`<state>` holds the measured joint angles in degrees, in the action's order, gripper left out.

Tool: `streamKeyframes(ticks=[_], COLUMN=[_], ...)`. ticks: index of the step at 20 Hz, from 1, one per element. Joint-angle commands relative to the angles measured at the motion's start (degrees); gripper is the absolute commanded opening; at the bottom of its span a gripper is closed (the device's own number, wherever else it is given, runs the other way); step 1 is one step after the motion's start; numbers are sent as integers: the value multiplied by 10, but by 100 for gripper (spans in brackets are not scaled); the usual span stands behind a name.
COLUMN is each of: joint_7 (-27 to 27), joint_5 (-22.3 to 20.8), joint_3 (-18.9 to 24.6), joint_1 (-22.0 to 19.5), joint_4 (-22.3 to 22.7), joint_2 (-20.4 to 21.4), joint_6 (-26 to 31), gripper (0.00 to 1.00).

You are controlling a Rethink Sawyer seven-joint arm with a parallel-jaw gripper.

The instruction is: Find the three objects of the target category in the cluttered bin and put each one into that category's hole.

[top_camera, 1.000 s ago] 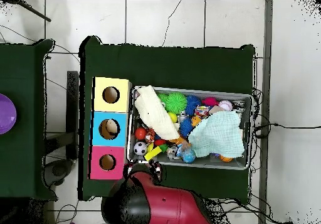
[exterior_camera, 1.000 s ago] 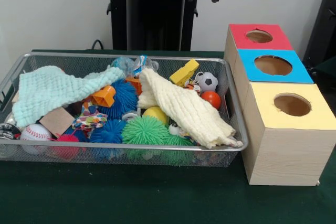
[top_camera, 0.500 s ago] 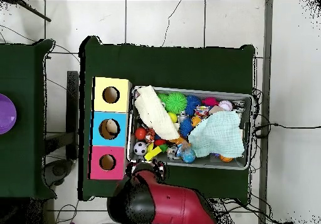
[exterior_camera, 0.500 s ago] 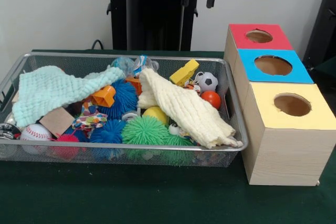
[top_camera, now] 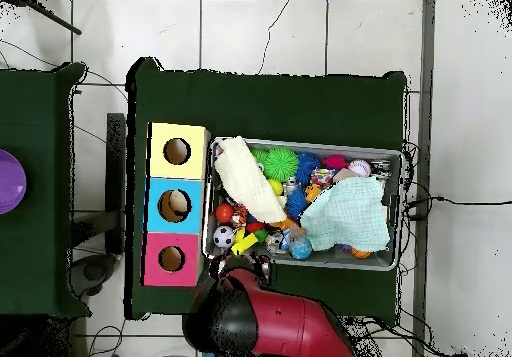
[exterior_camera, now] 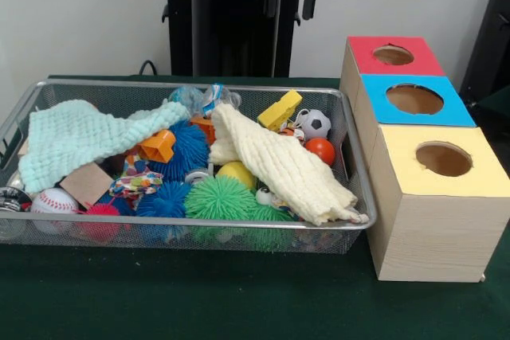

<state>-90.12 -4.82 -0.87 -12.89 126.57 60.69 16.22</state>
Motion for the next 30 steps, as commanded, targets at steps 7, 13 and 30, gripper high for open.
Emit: streamKeyframes(ticks=[7,13,30], joint_7=[-47,-56,-88], joint_5=[-53,-88,-155], joint_3=[61,36,-20], joint_1=[-44,-40,-39], joint_4=[34,56,38], joint_2=[-41,-40,-187], joint_6=[-69,-94,-275], gripper=[100,100,100])
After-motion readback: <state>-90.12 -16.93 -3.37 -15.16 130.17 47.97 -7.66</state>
